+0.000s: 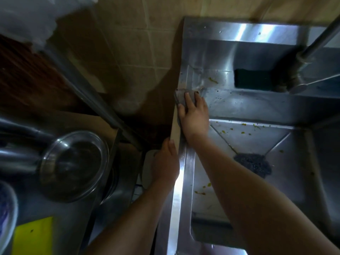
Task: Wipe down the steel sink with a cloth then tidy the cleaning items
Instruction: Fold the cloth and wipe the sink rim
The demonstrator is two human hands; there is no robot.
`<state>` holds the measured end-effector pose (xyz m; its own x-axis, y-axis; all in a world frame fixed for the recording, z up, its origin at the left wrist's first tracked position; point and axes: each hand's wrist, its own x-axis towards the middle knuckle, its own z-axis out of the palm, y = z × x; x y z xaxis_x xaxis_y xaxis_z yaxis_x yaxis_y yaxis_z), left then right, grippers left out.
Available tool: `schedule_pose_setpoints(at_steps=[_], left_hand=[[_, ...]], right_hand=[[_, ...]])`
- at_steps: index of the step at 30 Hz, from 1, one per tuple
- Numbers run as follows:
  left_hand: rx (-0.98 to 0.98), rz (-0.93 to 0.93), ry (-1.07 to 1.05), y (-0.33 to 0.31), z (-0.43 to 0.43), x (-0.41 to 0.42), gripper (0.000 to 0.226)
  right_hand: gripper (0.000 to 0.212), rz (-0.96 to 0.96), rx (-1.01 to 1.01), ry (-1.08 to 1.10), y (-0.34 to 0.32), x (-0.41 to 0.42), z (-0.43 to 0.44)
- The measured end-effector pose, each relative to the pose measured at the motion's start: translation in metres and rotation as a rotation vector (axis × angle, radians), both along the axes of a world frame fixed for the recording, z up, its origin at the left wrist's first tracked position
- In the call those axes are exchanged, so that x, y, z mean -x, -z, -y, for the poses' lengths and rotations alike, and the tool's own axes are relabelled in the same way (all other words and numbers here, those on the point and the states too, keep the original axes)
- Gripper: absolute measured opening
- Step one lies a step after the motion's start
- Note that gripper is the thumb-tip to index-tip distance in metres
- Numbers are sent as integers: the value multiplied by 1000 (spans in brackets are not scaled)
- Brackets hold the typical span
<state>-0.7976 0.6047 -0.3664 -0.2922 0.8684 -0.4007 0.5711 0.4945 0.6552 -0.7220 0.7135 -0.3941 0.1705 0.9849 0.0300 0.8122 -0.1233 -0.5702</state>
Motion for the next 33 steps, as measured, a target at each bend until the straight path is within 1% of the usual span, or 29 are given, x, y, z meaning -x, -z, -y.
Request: schedule_pose_setpoints(at_steps=[6,9,12,16,19,23,25,29,33], left_hand=[[-14,41,-1,0,2,2,40],[7,36,-3,3,-1,4,40],[4,62,-14,5,-2,4,39],[-7,44,-4,4,-3,4,39],[-30,39,-10,3,-1,3,38],[-45,72,-22,5,3,1,41],[-34,77,-21,6,2,2,41],[-46,62,-50,4,3,1,39],[-42,38,-36,8,1,3,40]], right_hand=[[45,-22,-26,0,3,4,44],[50,-48,-26,-26,3,6,75],[55,-24,-38,-28,4,8,91],[51,8,21,-57,2,7,74],[47,3,5,-62,1,1,40],[48,-26,20,-33,-1,-7,-12],[48,-26,33,-16,-1,-8,-24],[47,-14,1,-7,1,-6,-11],[49,-15,2,-19,4,1,35]])
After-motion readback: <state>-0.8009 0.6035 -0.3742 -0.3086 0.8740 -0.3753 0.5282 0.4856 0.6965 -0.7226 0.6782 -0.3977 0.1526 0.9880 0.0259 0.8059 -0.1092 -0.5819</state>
